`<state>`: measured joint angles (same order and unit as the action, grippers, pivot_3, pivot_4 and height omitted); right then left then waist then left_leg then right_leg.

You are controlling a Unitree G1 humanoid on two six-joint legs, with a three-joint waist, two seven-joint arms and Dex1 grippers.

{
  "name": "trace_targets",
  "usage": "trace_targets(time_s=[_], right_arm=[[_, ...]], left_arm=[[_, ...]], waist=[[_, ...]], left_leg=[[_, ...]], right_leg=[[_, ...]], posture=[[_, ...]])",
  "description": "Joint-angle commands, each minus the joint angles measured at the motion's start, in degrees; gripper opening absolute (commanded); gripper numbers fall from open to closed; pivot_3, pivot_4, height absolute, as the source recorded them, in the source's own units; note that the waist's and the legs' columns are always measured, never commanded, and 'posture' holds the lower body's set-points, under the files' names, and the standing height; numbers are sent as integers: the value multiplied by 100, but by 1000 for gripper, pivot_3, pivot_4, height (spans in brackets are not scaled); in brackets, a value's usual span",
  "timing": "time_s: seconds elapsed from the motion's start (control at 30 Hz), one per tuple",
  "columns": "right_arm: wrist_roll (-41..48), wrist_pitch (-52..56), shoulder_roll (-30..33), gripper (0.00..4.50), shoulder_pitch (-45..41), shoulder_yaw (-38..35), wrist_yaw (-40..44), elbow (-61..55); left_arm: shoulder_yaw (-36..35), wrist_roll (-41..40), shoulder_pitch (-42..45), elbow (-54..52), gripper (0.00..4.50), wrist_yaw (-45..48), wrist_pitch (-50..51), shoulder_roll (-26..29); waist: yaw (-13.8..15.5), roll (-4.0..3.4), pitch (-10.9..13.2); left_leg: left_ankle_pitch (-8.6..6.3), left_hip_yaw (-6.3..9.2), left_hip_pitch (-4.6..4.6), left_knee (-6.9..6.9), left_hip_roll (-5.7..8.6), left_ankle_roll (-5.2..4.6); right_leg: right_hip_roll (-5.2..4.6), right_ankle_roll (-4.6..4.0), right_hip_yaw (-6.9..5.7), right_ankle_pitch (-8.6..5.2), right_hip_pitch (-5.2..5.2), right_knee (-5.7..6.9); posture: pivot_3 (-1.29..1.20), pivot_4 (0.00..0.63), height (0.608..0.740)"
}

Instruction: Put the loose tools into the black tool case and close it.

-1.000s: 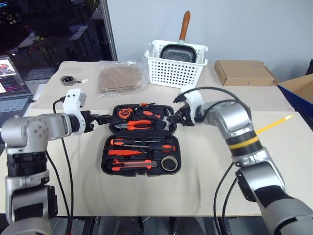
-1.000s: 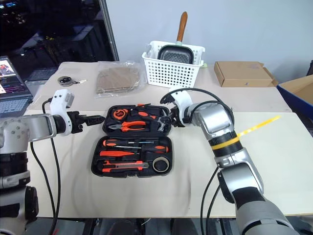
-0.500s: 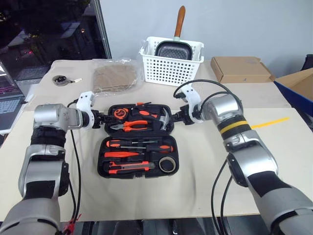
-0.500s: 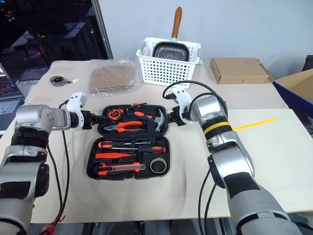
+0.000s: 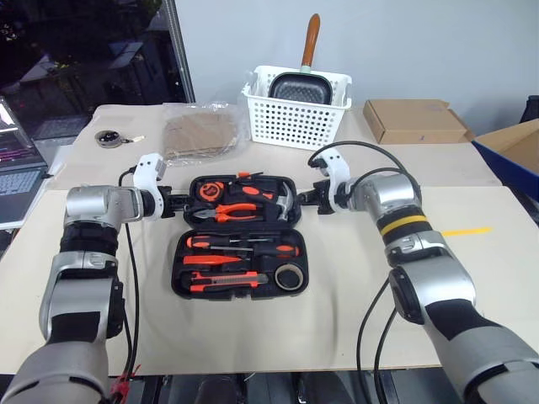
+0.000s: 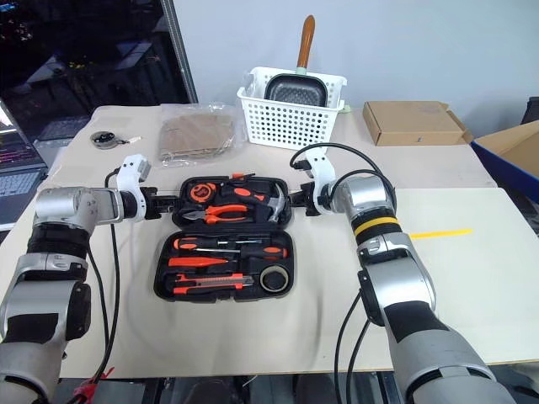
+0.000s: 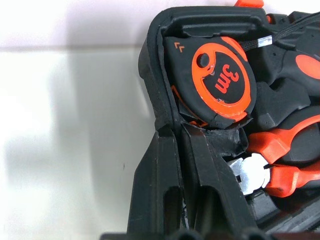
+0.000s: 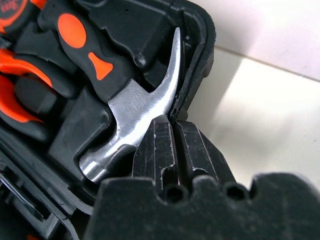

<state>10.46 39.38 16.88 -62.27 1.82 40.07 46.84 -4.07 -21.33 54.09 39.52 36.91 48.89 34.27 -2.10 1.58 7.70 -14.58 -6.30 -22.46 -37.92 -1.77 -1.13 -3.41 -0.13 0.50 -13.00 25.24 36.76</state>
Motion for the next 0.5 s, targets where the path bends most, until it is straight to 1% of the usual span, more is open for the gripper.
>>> trace_targets(time_s=[0.03, 0.17, 0.27, 0.37, 0.5], right_arm=[[259, -1350, -238, 0, -16, -341, 106, -640], [460, -2279, -243, 0, 517, -648, 214, -1500], [716, -2230, -196, 0, 1146, -803, 282, -2523], [562, -2764, -52, 0, 2117, -600, 428, -3665], [350, -3328, 92, 0, 3099, -366, 457, -4643]], left_arm=[[-51, 53, 201, -625, 68, 435, -1326, -278], [136, 362, -360, -1421, 68, 800, -2686, -289], [260, 649, -1007, -2070, 68, 917, -3503, -157], [358, 734, -1871, -2590, 68, 1414, -4280, 34], [398, 948, -2570, -2788, 68, 1635, -4973, 177]], waist=[[-7, 0, 0], [-41, -1, 0], [-56, -2, -1], [-59, -3, -1], [-18, -5, -2]], left_leg=[[0, -1, -1, 0, 0, 0], [1, -7, -14, 3, -3, 2], [2, -13, -38, 8, -7, 4], [2, -22, -56, 8, -7, 5], [1, -26, -58, 7, -9, 3]], right_leg=[[0, 0, 1, 0, 1, 0], [3, 0, 6, 0, 20, -3], [2, 0, 10, 0, 59, 0], [1, 1, 5, 0, 93, 12], [0, 1, -1, 0, 91, 5]], posture=[[0, 150, 740], [0, 150, 740], [0, 150, 740], [0, 150, 740], [0, 150, 740]])
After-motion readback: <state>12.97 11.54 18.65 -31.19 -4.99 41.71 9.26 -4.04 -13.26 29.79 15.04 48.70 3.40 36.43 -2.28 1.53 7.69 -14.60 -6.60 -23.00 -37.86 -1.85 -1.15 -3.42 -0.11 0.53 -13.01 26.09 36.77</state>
